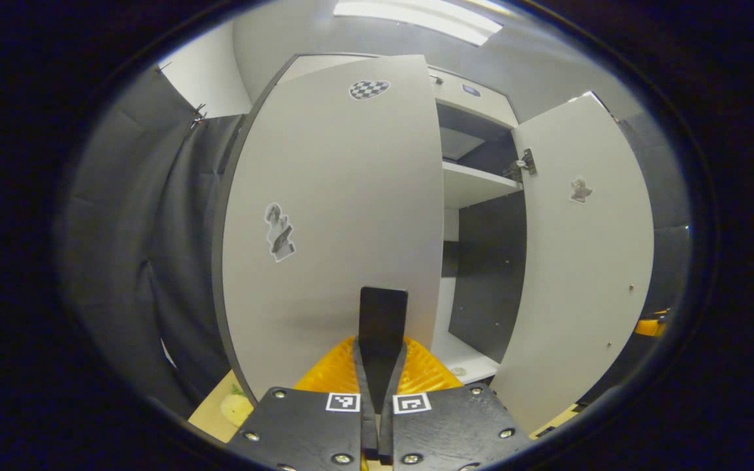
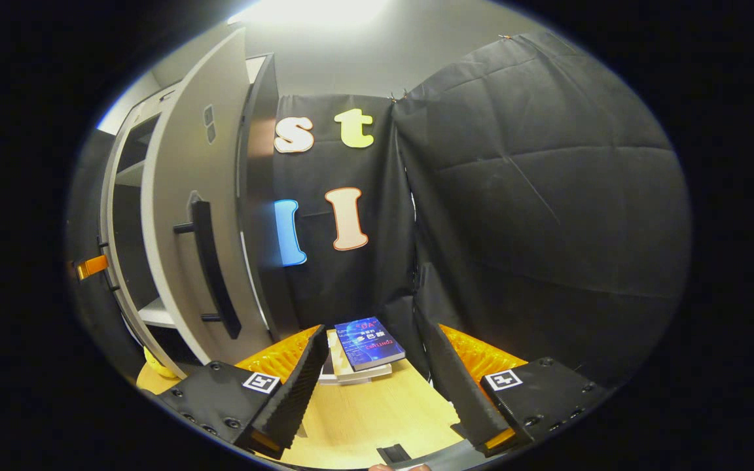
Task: Open the right door of the double-door shoe cabinet with the right hand, and open the left door with the left hand.
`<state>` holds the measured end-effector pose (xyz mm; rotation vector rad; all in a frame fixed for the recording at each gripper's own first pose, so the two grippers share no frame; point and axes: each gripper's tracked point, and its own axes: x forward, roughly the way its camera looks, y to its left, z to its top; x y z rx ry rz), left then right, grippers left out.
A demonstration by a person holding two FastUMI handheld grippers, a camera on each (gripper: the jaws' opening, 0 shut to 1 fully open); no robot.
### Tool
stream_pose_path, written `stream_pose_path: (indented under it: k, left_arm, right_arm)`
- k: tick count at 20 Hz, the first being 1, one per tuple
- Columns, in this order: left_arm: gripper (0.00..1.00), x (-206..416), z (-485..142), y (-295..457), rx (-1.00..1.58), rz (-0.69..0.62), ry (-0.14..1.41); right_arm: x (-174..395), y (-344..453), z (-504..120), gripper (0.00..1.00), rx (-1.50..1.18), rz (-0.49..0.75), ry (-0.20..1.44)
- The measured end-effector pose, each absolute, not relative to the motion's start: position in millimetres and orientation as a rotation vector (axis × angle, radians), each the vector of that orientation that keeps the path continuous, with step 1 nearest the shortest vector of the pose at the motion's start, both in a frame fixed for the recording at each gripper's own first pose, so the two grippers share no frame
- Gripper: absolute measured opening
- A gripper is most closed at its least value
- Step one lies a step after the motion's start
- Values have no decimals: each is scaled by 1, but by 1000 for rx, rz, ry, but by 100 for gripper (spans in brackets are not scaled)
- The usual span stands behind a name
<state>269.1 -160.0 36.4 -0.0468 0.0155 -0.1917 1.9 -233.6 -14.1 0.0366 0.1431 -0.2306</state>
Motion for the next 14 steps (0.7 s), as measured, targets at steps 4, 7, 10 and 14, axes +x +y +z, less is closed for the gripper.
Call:
stream_pose_path:
  k: [4,7,10,14]
  left_arm:
    - [4,266,39,-160,-50,-208,5]
    - [4,264,39,-159,-53,-216,2]
    - [3,263,41,-157,-49,-212,-4]
    - [4,262,41,-153,-42,-199,-8]
  right_arm:
    - [-13,-219,-18,98,28,-226,136]
    - [-20,-207,-20,98,37,-217,132]
    - [-24,-198,-17,98,40,-208,120]
    - [-28,-188,-14,98,47,-196,105]
